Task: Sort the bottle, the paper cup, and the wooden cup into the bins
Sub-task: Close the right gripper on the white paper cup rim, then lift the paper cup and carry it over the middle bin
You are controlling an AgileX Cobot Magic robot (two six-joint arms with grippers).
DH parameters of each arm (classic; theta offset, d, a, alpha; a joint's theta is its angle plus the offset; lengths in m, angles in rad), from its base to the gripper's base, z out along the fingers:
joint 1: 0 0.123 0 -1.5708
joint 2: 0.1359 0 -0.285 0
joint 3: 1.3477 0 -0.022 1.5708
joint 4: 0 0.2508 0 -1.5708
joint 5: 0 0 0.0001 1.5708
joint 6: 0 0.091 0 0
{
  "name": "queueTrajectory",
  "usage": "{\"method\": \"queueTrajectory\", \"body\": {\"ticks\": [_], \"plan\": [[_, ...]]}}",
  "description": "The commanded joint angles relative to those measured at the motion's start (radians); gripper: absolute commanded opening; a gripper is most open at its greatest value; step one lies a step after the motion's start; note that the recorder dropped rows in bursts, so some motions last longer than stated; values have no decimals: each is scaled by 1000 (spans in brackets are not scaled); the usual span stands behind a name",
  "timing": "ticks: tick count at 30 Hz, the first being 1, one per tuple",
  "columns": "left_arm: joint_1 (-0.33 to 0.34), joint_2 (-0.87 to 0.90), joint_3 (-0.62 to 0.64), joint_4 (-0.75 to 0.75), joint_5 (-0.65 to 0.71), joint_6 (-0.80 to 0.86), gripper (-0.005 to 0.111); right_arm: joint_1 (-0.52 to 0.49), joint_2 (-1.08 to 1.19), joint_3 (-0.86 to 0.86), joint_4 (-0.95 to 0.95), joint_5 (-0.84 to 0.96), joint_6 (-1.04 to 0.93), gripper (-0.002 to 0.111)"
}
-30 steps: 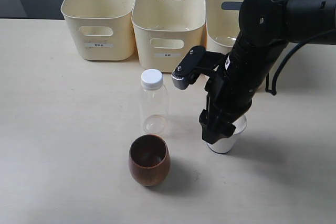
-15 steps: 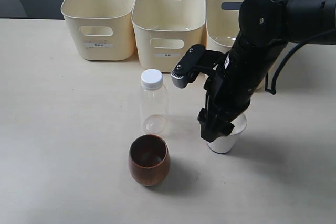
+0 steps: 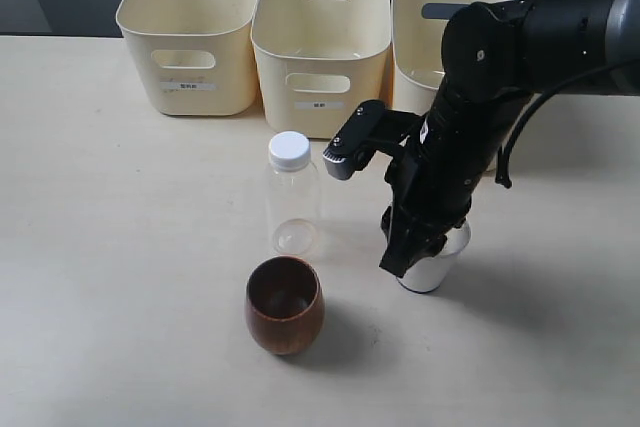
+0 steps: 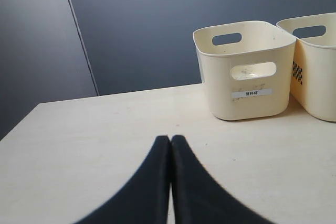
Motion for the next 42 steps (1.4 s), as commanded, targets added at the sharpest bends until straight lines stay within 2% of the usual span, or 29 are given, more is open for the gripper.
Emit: {"method": "queueTrajectory", "body": {"ticks": [1, 10, 23, 31, 42], "plan": [[0, -5, 2, 0, -7, 0, 0, 2, 11, -3, -36, -12, 0, 1], [0, -5, 2, 0, -7, -2, 0, 2, -22, -5, -100, -10, 2, -1], [0, -5, 2, 0, -7, 0, 0, 2, -345, -5, -104, -76, 2, -1], [0, -5, 2, 0, -7, 0, 0, 2, -454, -5, -101, -289, 15, -1], [0, -5, 2, 0, -7, 0, 0, 2, -370, -5, -86, -624, 17, -1]]}}
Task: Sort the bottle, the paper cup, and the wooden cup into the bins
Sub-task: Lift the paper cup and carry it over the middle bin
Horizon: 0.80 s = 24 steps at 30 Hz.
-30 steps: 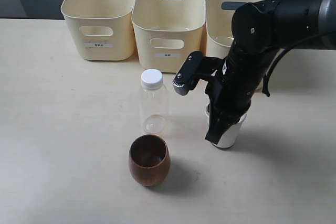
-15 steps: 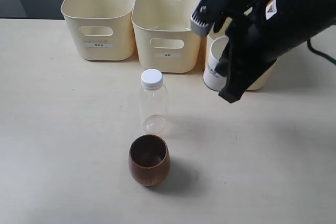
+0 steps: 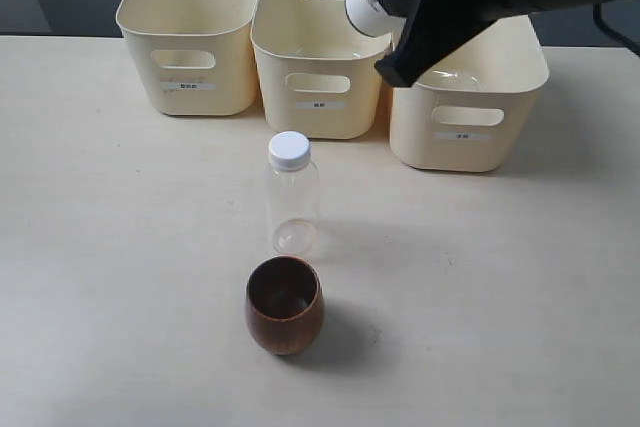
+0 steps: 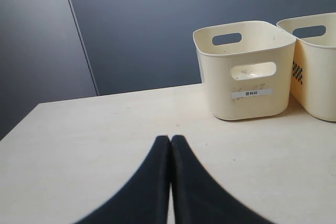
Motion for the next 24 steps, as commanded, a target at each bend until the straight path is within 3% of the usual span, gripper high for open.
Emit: {"method": "queueTrajectory", "body": {"ticks": [1, 6, 17, 24], "plan": [[0, -5, 2, 0, -7, 0, 0, 0, 61, -3, 3, -151, 3, -1], [0, -5, 2, 0, -7, 0, 0, -9, 214, -27, 3, -387, 3, -1], [0, -5, 2, 0, -7, -2, 0, -132, 557, -331, 70, -306, 14, -1], [0, -5, 2, 0, -7, 0, 0, -140, 664, -435, 61, -205, 12, -1]]}}
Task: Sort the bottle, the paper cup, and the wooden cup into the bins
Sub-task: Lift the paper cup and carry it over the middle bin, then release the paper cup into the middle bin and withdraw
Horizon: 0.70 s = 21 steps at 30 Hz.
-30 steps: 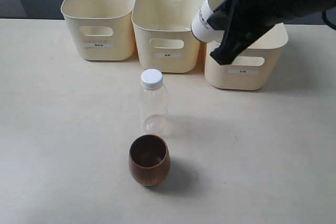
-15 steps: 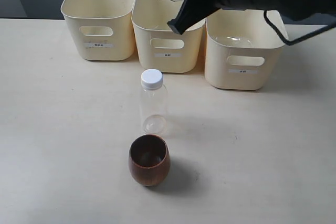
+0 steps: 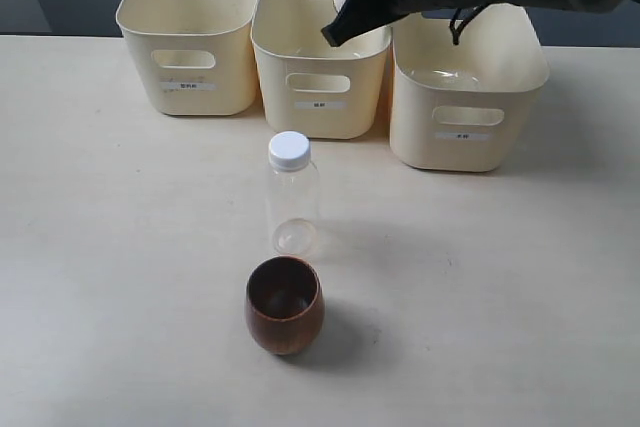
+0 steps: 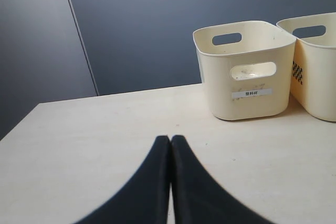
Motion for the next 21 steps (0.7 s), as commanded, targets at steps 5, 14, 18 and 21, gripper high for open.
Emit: {"method": "queueTrajectory", "body": {"ticks": [5, 14, 18, 21], "plan": [[0, -5, 2, 0, -7, -2, 0, -7, 149, -222, 3, 210, 3, -1], [0, -5, 2, 0, -7, -2, 0, -7, 180, -237, 5, 227, 3, 49], [0, -5, 2, 0, -7, -2, 0, -7, 170, -237, 5, 237, 3, 49], [0, -5, 2, 0, -7, -2, 0, -7, 141, -237, -7, 262, -1, 49]]}}
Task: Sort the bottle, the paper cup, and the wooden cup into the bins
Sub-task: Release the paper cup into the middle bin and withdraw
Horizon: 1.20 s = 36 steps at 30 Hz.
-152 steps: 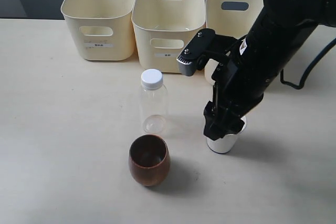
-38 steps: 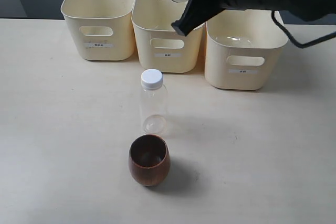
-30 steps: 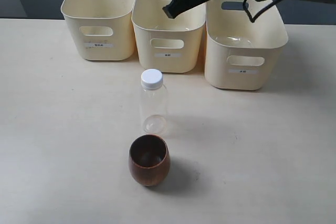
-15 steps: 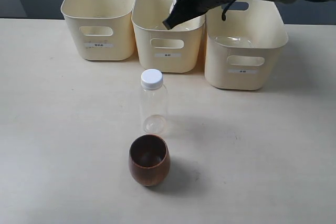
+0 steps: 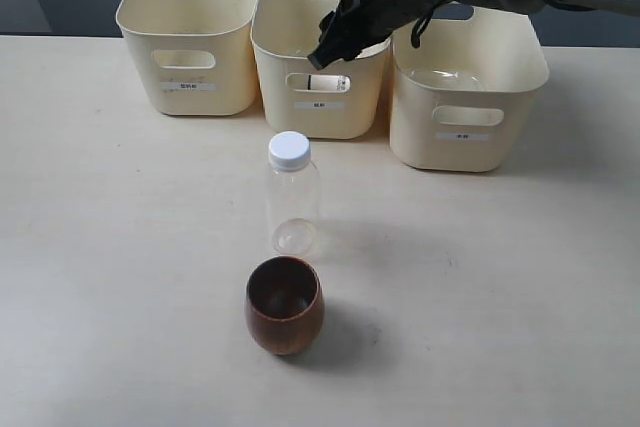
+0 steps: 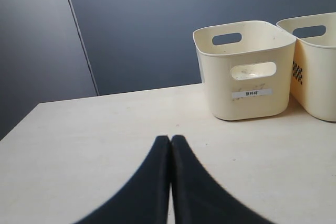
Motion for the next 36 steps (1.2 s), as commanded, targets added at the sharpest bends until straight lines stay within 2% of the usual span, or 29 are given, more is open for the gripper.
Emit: {"method": "queueTrajectory", "body": {"ticks": [1, 7, 14, 30, 36], "plan": [[0, -5, 2, 0, -7, -2, 0, -4, -57, -8, -13, 32, -1, 49], [0, -5, 2, 0, -7, -2, 0, -4, -176, -8, -9, 148, -1, 49], [0, -5, 2, 0, -7, -2, 0, 9, -332, 7, -5, 404, -91, 49], [0, -5, 2, 0, -7, -2, 0, 186, -536, 16, 41, 823, -97, 49], [0, -5, 2, 0, -7, -2, 0, 267, -538, 17, 43, 839, -54, 49]]}}
